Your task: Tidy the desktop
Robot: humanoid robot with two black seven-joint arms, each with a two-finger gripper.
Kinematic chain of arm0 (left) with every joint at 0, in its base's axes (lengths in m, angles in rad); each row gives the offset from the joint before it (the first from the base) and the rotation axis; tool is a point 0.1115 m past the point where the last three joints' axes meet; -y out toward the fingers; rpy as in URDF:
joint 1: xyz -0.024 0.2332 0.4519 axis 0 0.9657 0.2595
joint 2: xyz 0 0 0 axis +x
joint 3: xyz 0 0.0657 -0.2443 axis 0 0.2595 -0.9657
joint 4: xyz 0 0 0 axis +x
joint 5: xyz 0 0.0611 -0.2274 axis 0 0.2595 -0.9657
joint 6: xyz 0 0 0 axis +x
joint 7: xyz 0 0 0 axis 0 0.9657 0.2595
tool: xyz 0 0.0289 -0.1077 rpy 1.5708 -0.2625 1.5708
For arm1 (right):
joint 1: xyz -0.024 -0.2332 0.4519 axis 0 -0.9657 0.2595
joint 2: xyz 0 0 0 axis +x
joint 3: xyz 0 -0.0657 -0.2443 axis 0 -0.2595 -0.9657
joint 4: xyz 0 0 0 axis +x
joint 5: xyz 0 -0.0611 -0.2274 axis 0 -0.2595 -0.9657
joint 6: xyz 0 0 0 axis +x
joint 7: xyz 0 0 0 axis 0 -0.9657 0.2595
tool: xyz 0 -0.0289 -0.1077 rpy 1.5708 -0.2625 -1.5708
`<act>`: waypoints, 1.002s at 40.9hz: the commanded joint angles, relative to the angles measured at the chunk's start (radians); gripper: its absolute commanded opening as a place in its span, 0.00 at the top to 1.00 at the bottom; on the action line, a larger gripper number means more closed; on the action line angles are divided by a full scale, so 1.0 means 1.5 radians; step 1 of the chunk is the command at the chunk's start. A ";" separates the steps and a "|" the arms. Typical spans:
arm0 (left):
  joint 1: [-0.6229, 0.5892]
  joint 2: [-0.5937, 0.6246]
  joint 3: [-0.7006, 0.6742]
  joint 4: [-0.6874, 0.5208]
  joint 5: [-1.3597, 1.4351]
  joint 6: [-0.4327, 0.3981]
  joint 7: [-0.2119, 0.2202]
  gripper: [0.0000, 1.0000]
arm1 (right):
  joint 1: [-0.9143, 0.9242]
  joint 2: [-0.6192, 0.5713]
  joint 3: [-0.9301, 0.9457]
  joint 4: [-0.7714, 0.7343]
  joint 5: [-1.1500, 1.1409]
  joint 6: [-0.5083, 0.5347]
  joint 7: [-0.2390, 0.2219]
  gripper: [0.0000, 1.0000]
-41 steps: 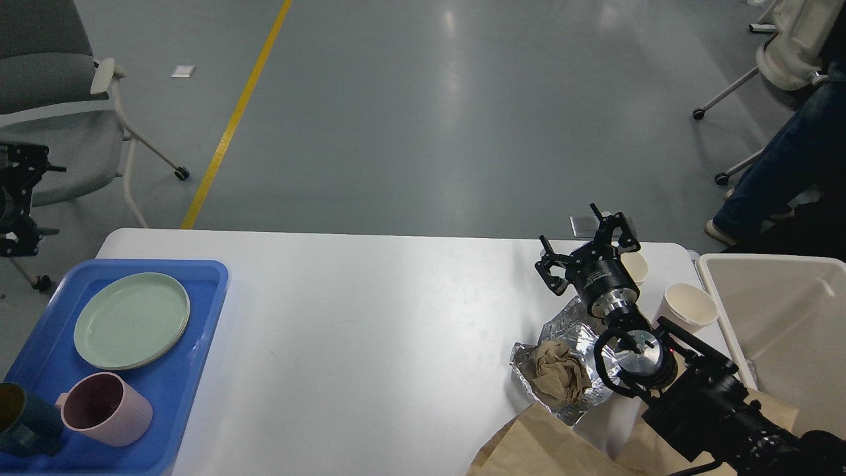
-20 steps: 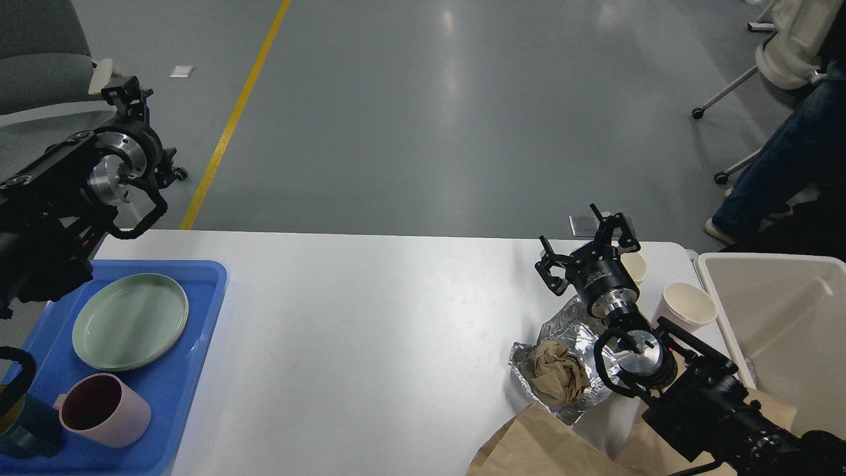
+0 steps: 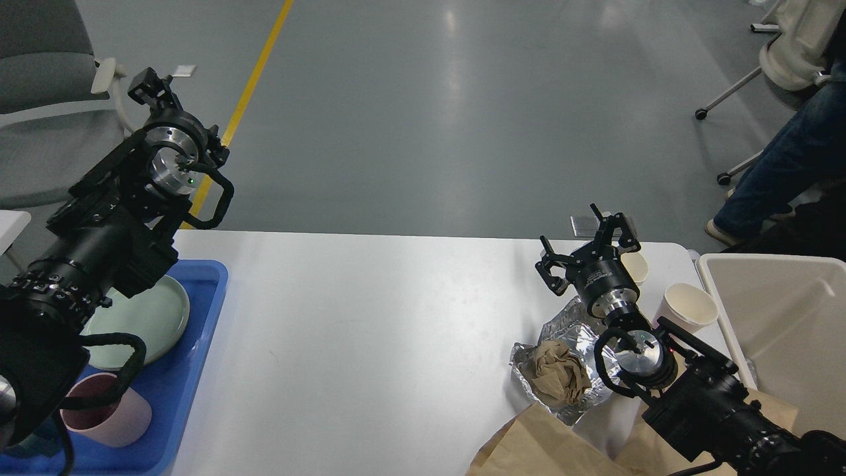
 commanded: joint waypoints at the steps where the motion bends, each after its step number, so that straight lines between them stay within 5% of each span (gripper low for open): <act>1: 0.009 -0.006 -0.012 0.000 0.010 0.001 0.000 0.03 | 0.000 0.000 0.000 0.000 0.000 0.000 0.000 0.00; 23: 0.115 -0.060 -0.012 0.002 0.029 0.002 0.000 0.03 | 0.000 0.000 0.001 0.000 0.000 0.000 0.000 0.00; 31: 0.135 -0.081 -0.030 0.000 0.029 -0.002 -0.031 0.03 | 0.000 0.000 0.000 0.000 0.000 0.000 0.000 0.00; 34: 0.142 -0.096 -0.033 -0.002 0.029 -0.003 -0.099 0.03 | 0.000 0.000 0.000 0.000 0.000 0.000 0.000 0.00; 41: 0.179 -0.114 -0.044 -0.001 0.024 -0.014 -0.400 0.03 | 0.000 0.000 0.000 0.000 0.000 0.000 0.000 0.00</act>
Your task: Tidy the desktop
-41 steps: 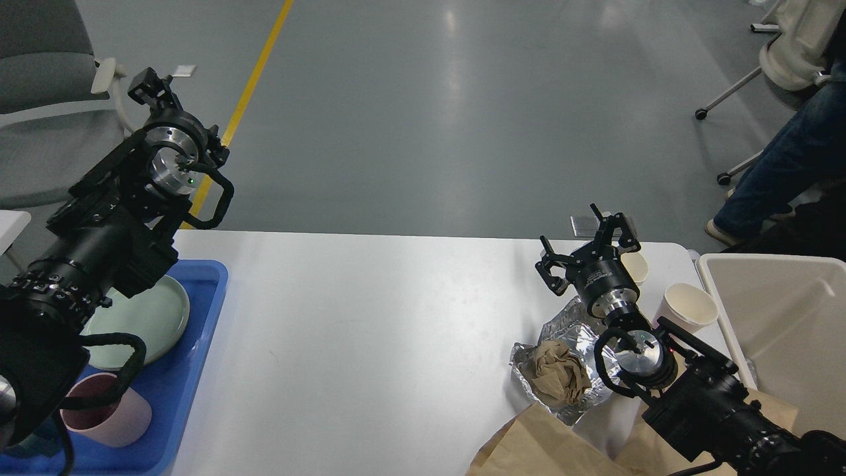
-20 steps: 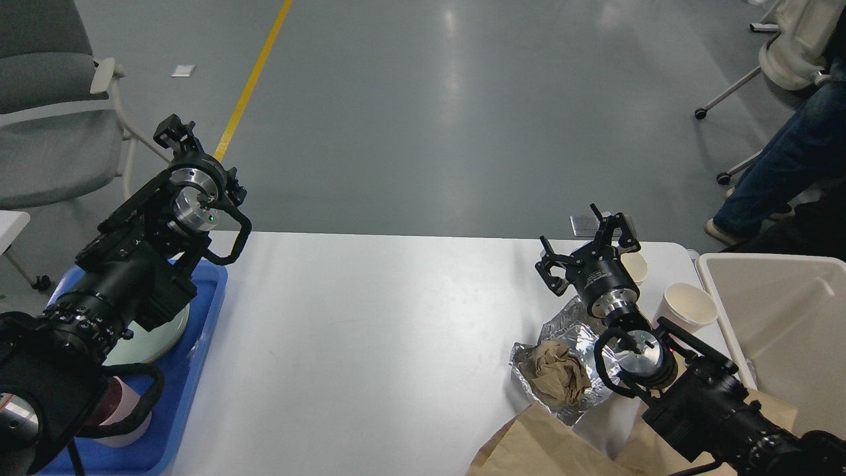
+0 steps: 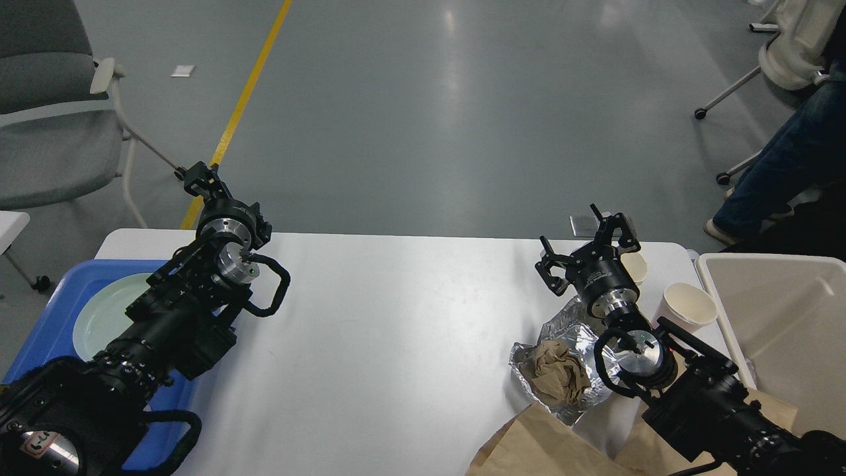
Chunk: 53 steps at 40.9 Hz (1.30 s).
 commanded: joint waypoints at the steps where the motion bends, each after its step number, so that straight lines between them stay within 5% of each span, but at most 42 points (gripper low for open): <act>1: 0.028 -0.009 -0.009 0.001 -0.003 -0.011 -0.227 0.03 | 0.000 0.000 0.000 0.000 0.000 0.000 0.000 0.00; 4: 0.032 -0.007 -0.006 0.001 -0.003 -0.016 -0.280 0.03 | 0.000 0.000 0.000 0.000 0.000 0.000 0.000 0.00; 24: 0.026 0.001 0.003 0.003 0.003 -0.017 -0.264 0.03 | 0.000 0.000 0.001 0.000 0.000 0.000 0.000 0.00; 27: 0.023 0.010 0.003 0.003 0.004 -0.036 -0.224 0.03 | 0.000 0.000 0.000 0.000 0.000 0.000 0.000 0.00; 30: 0.022 0.031 -0.001 0.002 0.000 -0.125 -0.078 0.03 | 0.000 0.000 0.000 0.000 0.000 0.000 0.000 0.00; 34: 0.010 0.033 -0.008 0.004 -0.003 -0.181 0.034 0.03 | 0.000 0.000 0.001 0.000 0.000 0.000 0.000 0.00; 36: 0.011 0.034 -0.008 0.004 -0.003 -0.185 0.065 0.03 | 0.000 0.000 0.000 0.000 0.000 0.000 0.000 0.00; 53: 0.024 0.032 -0.066 0.017 -0.065 -0.178 0.050 0.03 | 0.001 0.000 0.001 0.000 0.000 0.000 0.000 0.00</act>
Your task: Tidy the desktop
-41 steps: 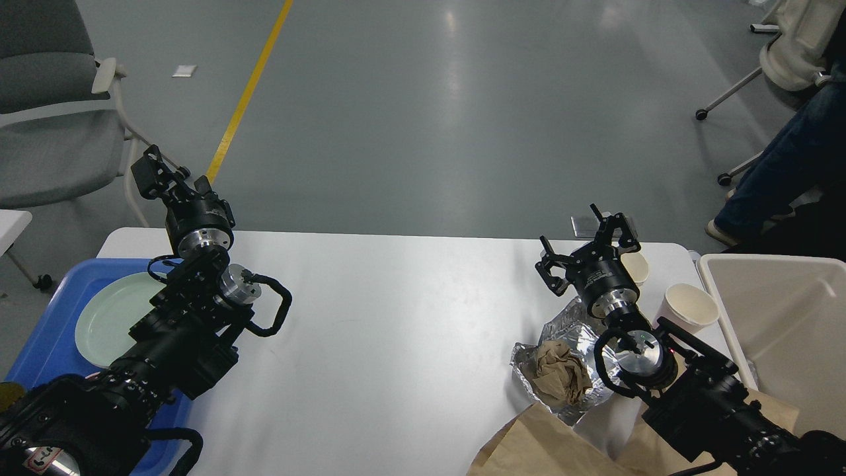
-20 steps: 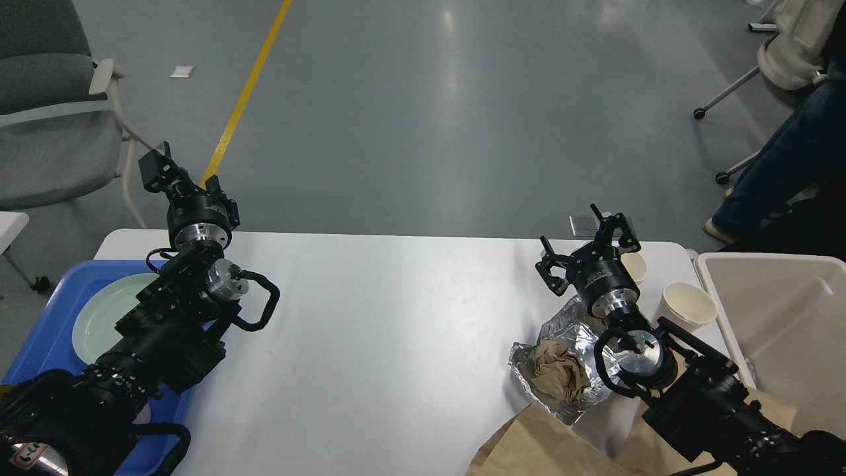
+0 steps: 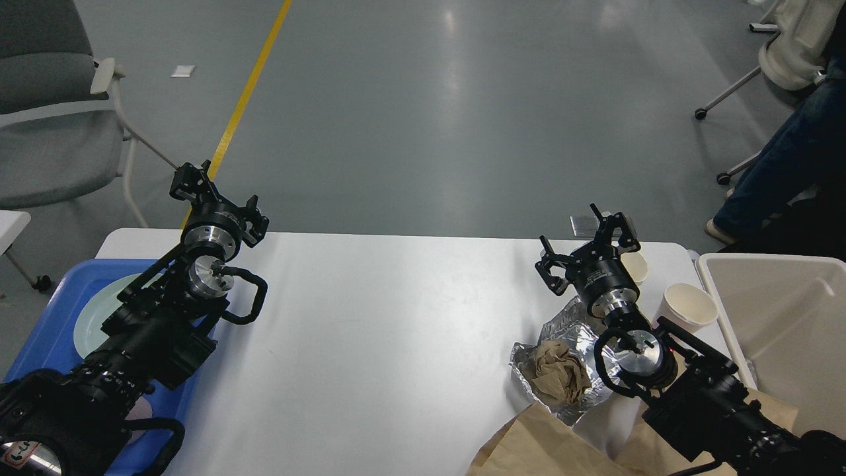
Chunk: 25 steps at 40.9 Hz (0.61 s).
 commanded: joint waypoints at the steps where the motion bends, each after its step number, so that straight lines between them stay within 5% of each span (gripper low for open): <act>1: 0.002 -0.001 -0.036 0.000 -0.024 -0.008 -0.001 0.03 | 0.000 0.000 0.000 0.000 0.000 0.000 0.000 0.00; 14: 0.018 0.004 -0.026 0.000 -0.015 -0.045 -0.021 0.03 | -0.001 0.000 0.000 0.000 0.000 0.000 0.000 0.00; 21: 0.063 0.017 -0.018 0.003 -0.013 -0.258 0.004 0.03 | 0.000 0.000 0.000 0.000 0.000 0.000 0.000 0.00; 25: 0.063 0.025 -0.002 0.030 -0.010 -0.304 0.036 0.03 | 0.000 0.000 0.000 0.000 0.000 0.000 0.000 0.00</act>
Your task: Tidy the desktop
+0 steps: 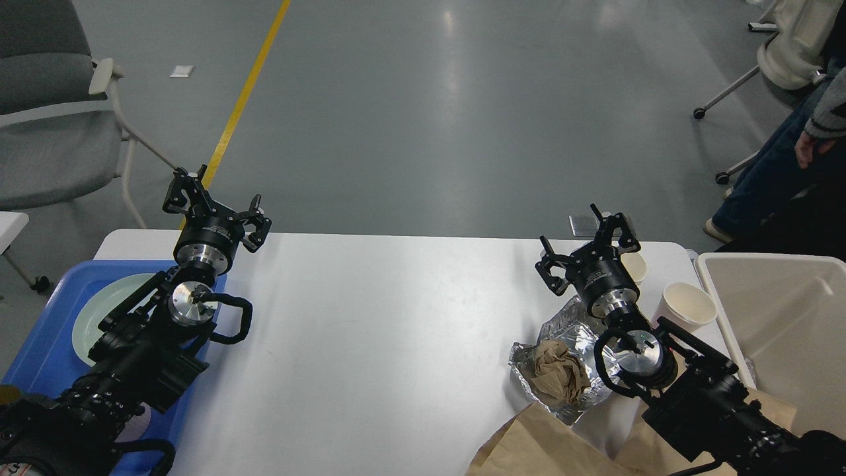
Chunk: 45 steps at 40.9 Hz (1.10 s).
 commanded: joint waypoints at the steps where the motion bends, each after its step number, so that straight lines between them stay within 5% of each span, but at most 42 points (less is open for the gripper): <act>1: 0.007 0.012 0.024 0.026 0.004 -0.080 0.046 0.03 | 0.001 0.000 0.001 0.000 0.000 0.000 0.000 0.00; 9: 0.011 0.018 0.030 0.032 -0.006 -0.147 0.073 0.03 | 0.001 0.000 0.000 0.000 0.000 0.000 0.000 0.00; 45: 0.019 0.016 0.022 0.031 -0.006 -0.149 0.065 0.03 | 0.004 0.006 -0.006 0.001 0.000 -0.009 -0.004 0.00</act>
